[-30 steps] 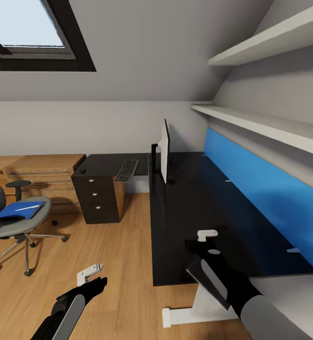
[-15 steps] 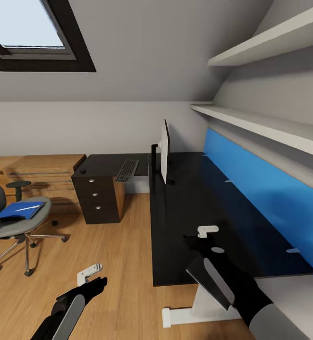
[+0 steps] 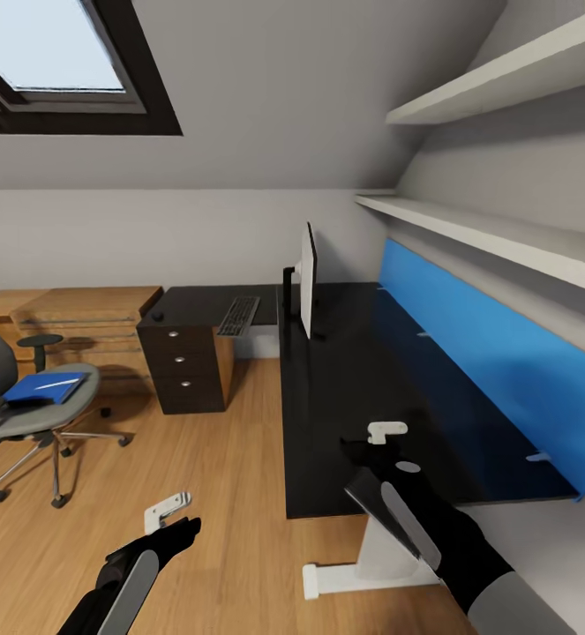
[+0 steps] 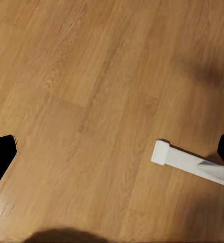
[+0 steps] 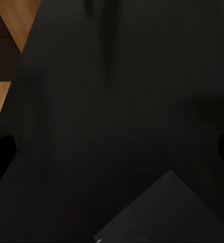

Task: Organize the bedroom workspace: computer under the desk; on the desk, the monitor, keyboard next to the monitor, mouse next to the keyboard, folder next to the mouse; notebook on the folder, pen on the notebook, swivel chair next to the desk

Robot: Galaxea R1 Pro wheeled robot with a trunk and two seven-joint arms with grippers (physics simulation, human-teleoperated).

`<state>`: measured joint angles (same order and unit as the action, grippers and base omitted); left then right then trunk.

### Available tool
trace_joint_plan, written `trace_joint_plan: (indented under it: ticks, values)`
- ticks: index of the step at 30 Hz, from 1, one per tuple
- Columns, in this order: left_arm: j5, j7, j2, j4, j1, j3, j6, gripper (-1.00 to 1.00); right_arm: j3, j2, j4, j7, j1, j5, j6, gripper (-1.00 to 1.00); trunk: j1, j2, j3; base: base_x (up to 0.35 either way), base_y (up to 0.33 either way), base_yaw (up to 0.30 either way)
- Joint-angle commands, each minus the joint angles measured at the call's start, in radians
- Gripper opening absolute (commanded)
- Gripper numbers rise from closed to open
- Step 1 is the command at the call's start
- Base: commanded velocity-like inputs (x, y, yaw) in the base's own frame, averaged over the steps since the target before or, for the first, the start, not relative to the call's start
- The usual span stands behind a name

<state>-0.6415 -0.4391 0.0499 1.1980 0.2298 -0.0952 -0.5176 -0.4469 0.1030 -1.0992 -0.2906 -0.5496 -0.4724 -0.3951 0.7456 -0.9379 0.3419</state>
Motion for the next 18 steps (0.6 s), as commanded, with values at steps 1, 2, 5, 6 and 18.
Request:
trace_joint_plan:
  ticks: [1,2,5,6,18]
  values:
    - [-0.01,-0.01,0.001,0.002,0.001,-0.003,-0.001,1.0,-0.004,0.001,-0.002,-0.01,-0.001,-0.01,-0.002,1.0,0.0,-0.001,0.001,-0.322,0.0,0.0]
    - [-0.01,-0.01,0.001,0.002,0.001,-0.003,-0.001,1.0,-0.003,0.001,-0.002,-0.01,-0.001,-0.01,-0.001,1.0,0.0,-0.001,0.001,-0.324,0.0,0.0]
    - [-0.01,-0.01,0.001,0.002,0.001,-0.003,-0.001,1.0,0.0,0.001,-0.002,-0.01,-0.001,-0.011,-0.001,1.0,0.0,-0.001,0.001,-0.329,0.0,0.0]
    - [-0.01,-0.01,0.001,0.002,0.001,-0.003,-0.001,1.0,0.002,0.001,-0.003,-0.01,-0.001,-0.011,-0.001,1.0,0.0,-0.001,0.001,-0.332,0.0,0.0]
    - [-0.01,-0.01,0.002,0.002,0.0,-0.003,-0.001,1.0,0.008,0.0,-0.018,-0.01,-0.001,-0.011,-0.001,1.0,0.0,-0.001,0.001,-0.335,0.0,0.0]
